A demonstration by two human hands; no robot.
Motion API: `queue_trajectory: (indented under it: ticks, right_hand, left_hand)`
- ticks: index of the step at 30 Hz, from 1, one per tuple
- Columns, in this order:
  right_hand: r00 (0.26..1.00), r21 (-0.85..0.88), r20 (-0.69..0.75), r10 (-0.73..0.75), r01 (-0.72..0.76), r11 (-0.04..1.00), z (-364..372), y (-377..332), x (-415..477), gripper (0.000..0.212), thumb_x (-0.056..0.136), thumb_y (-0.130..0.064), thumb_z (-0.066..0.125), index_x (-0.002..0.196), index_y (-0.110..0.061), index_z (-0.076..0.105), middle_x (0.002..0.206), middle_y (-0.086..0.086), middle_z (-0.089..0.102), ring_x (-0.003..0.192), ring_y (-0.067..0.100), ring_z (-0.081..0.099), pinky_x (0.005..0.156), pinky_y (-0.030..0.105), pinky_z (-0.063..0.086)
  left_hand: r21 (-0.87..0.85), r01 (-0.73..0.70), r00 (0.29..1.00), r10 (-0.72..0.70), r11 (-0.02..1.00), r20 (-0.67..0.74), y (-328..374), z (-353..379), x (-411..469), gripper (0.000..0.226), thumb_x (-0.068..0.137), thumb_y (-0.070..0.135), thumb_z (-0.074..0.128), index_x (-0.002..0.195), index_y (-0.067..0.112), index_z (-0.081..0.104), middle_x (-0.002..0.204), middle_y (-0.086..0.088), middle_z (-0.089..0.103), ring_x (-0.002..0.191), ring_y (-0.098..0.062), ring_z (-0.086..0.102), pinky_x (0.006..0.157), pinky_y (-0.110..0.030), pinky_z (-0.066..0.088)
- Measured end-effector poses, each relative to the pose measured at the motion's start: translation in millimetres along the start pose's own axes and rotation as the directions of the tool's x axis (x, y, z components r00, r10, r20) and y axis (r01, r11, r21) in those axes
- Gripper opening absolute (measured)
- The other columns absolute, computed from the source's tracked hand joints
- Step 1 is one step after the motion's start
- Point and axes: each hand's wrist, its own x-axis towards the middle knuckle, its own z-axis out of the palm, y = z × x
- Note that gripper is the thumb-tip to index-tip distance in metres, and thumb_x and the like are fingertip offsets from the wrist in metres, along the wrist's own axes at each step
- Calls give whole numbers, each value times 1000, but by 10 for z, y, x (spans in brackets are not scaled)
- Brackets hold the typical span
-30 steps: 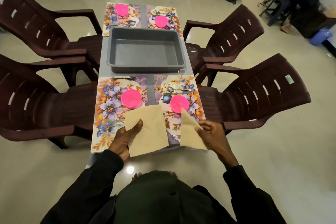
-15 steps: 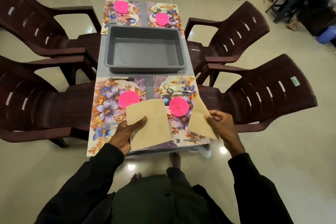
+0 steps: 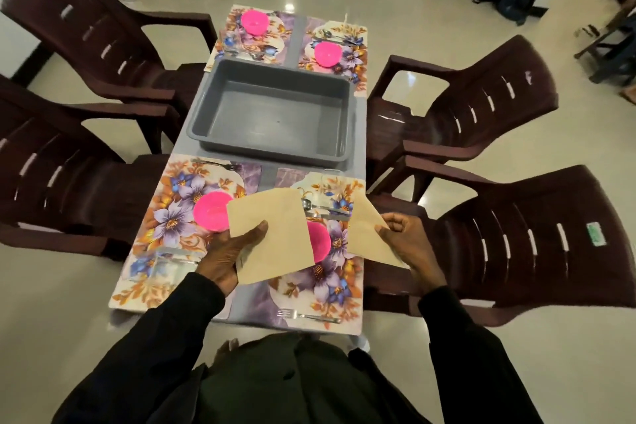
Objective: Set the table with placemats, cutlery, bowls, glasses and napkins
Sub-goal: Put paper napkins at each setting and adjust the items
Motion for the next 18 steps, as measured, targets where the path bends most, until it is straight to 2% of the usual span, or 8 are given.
queue_trajectory:
  ticks: [2, 5, 7, 11, 14, 17, 18]
  right_hand:
    - [1000, -78, 15, -17, 18, 997, -135, 32, 235, 12, 92, 0, 68, 99, -8, 72, 90, 3, 74, 80, 13, 69, 72, 25, 53]
    - [997, -225, 19, -81, 83, 971, -279, 57, 594, 18, 90, 0, 69, 107, -1, 73, 97, 4, 72, 87, 17, 67, 67, 7, 47]
    - [995, -280, 28, -93, 97, 955, -326, 92, 850, 19, 90, -1, 69, 109, 0, 73, 98, 4, 70, 88, 15, 65, 63, 5, 44]
    - [995, -381, 37, -91, 98, 919, -295, 174, 1386, 22, 91, -6, 69, 112, -4, 74, 106, 9, 74, 91, 14, 63, 75, 24, 45]
    - [990, -444, 82, -113, 137, 885, -200, 229, 1777, 21, 89, -3, 66, 109, -4, 74, 106, 10, 74, 94, 20, 65, 79, 28, 47]
    - [975, -513, 193, -111, 196, 836, -57, 278, 2176, 22, 87, -4, 65, 107, -7, 74, 107, 11, 74, 99, 24, 67, 78, 30, 48]
    - [966, -533, 238, -97, 213, 818, -3, 287, 2306, 22, 87, -6, 65, 108, -9, 74, 108, 10, 73, 99, 23, 67, 78, 30, 48]
  left_hand:
    - [-16, -11, 1000, 11, 1000, -12, -30, 73, 57, 39, 93, 8, 69, 131, 9, 63, 121, -15, 73, 105, -31, 73, 80, -49, 62]
    - [-23, -51, 998, 50, 998, -32, -82, 112, 135, 63, 80, 19, 87, 136, 7, 60, 128, -17, 69, 119, -38, 66, 85, -54, 60]
    - [-28, -68, 997, 67, 997, -50, -106, 135, 179, 73, 72, 22, 89, 137, 8, 60, 131, -17, 68, 121, -39, 64, 88, -56, 58]
    - [-36, -92, 990, 87, 995, -107, -134, 187, 250, 64, 79, 22, 88, 136, 8, 61, 129, -16, 69, 113, -35, 69, 81, -50, 60]
    - [-27, -103, 985, 98, 994, -143, -134, 222, 266, 74, 70, 28, 94, 134, 9, 63, 128, -16, 70, 106, -31, 72, 75, -46, 61]
    - [-46, -93, 981, 83, 995, -176, -112, 240, 266, 92, 54, 35, 101, 134, 9, 63, 126, -15, 71, 100, -30, 74, 72, -43, 62]
    - [-59, -96, 979, 84, 994, -187, -120, 232, 270, 91, 54, 35, 101, 133, 9, 63, 125, -15, 71, 98, -29, 75, 71, -42, 62]
